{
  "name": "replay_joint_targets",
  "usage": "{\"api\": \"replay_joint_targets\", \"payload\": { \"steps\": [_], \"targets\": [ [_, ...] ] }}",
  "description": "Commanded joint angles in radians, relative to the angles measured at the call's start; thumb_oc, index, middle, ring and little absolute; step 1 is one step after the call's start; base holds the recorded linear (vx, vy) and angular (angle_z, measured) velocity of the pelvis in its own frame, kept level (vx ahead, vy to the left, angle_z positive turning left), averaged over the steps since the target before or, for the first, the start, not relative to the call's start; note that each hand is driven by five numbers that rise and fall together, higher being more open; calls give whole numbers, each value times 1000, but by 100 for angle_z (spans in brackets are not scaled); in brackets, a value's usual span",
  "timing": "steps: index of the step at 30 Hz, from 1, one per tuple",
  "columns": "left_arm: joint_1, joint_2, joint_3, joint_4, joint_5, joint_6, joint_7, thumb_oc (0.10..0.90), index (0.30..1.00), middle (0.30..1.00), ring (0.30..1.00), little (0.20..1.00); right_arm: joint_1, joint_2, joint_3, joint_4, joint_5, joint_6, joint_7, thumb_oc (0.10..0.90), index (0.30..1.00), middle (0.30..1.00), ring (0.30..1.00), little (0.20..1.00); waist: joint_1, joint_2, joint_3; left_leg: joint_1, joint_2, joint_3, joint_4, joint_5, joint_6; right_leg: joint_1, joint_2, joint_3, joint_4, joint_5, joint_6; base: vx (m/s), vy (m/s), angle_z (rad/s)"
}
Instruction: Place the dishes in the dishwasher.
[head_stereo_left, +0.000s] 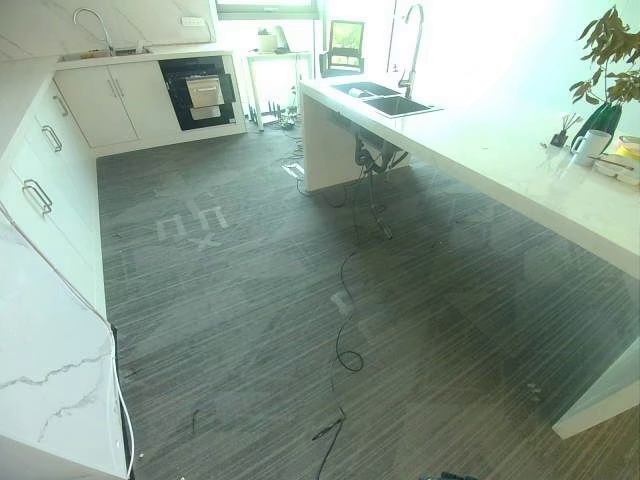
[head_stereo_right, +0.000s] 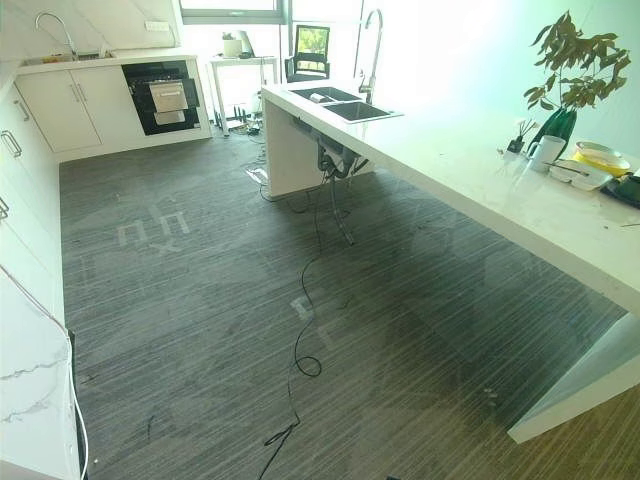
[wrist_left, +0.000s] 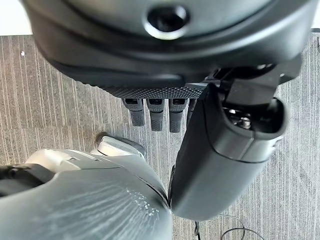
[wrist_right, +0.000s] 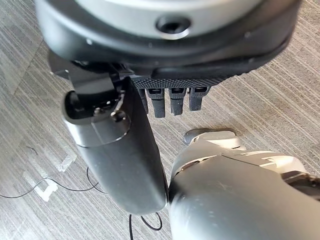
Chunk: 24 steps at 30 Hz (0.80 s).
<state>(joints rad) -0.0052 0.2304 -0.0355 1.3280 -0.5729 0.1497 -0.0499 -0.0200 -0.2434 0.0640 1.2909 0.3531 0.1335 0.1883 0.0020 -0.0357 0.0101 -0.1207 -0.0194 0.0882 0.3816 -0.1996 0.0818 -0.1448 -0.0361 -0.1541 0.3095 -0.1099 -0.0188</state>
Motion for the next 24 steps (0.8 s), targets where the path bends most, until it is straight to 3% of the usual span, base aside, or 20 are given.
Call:
{"api": "replay_joint_targets", "payload": {
  "steps": [1, 24],
  "targets": [
    [-6, -29, -2, 9, 37, -14, -17, 800, 900, 900, 900, 900, 7, 14, 44, 19, -57, 6, 35, 800, 900, 900, 900, 900, -10, 15, 17, 60, 25, 10, -82, -57, -80, 79, -27, -18, -9, -90, 89, 0, 0, 0],
    [-15, -25, 10, 12, 5, -24, -8, 800, 900, 900, 900, 900, 15, 16, 42, 7, -58, -42, 40, 800, 900, 900, 900, 900, -19, 10, 14, 65, 30, 25, -82, -58, -80, 88, -28, -24, -9, -91, 89, 0, -3, 1]
  ]
}}
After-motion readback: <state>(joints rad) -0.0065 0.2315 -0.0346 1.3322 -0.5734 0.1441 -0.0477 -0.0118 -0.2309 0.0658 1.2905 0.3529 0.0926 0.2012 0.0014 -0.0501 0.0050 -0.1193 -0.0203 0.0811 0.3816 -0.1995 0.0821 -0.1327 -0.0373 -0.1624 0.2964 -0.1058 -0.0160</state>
